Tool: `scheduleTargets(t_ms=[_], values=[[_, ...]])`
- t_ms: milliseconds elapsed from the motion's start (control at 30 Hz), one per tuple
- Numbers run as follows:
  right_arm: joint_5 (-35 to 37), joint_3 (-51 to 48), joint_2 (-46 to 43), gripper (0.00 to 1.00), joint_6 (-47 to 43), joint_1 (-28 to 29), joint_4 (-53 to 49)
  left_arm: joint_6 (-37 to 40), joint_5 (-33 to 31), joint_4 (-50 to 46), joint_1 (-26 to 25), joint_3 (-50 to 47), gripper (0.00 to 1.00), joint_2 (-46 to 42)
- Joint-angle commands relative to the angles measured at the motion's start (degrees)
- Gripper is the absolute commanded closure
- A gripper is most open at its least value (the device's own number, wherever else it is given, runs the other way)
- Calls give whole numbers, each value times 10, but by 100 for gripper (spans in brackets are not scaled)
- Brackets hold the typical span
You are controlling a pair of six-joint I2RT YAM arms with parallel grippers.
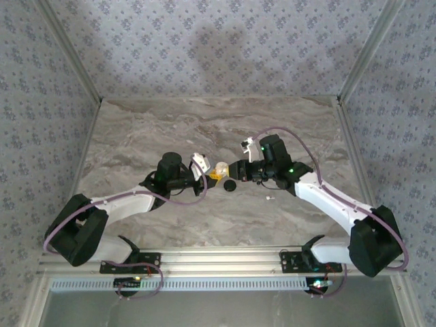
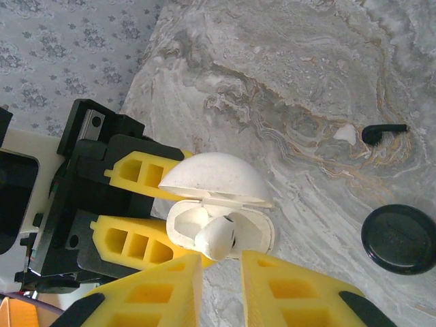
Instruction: Insert the wireless bluetooth earbuds into the charging case
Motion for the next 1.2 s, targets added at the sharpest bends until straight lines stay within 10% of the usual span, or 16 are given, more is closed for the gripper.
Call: scheduleTargets(t_ms=[0,1167], values=[[-13,14,8,77,6,4,15,11,16,13,-3,2,95,-19],[-42,30,46,73,-19,15,22,13,18,7,-7,4,95,-27]])
